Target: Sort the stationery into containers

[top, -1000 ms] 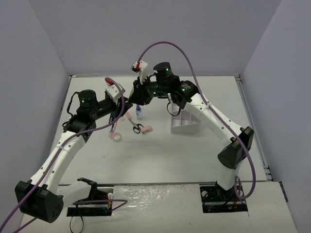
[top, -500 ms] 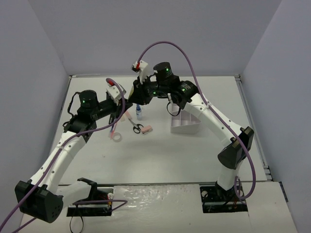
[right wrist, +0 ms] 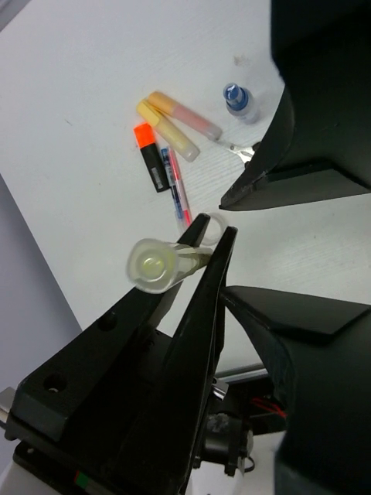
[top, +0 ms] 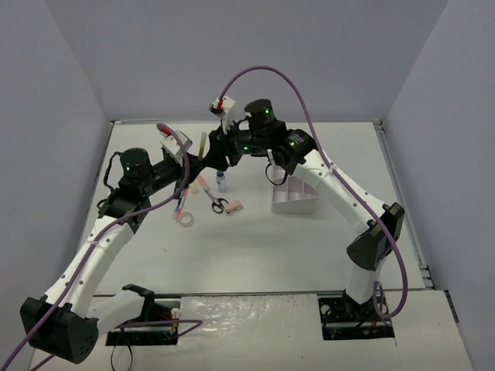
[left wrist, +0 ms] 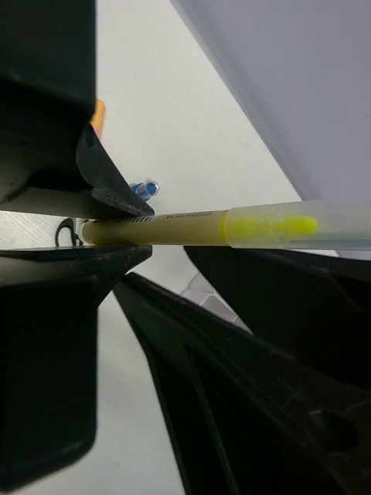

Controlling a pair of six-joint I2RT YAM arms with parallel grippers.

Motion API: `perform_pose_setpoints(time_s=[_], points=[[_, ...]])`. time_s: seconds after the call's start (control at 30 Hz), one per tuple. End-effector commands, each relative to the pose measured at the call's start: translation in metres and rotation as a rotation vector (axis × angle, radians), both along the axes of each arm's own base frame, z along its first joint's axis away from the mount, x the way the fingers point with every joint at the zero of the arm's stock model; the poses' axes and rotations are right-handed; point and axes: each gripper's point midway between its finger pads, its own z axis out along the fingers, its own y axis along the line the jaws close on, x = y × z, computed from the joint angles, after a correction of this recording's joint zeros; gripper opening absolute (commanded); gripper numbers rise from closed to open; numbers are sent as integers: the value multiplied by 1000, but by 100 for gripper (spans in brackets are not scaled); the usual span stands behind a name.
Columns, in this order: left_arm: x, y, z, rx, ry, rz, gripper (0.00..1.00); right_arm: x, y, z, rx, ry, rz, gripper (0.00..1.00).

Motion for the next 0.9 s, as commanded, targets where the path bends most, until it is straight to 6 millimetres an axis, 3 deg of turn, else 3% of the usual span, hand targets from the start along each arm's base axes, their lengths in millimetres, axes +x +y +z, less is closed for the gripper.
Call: perform_pose_setpoints(time_s=[0.0, 0.23, 0.4, 0.5, 0.63, 0.87], points=[[2, 5, 65, -111, -183, 48, 0, -16, -2, 53, 100, -81, 34, 44], [3, 9, 67, -138, -181, 81, 0, -17, -12, 65, 126, -88, 49, 49], [-2, 9, 59, -152, -143, 82, 0, -24, -38, 108, 197, -154, 70, 53], [-5, 7, 51, -163, -103, 72, 0, -32, -49, 157, 271, -251, 67, 54], [-9, 2, 42, -176, -57, 44, 0, -36, -39, 195, 427, -224, 74, 52], [-8, 3, 43, -177, -57, 54, 0, -29, -12, 199, 517, -181, 78, 50]])
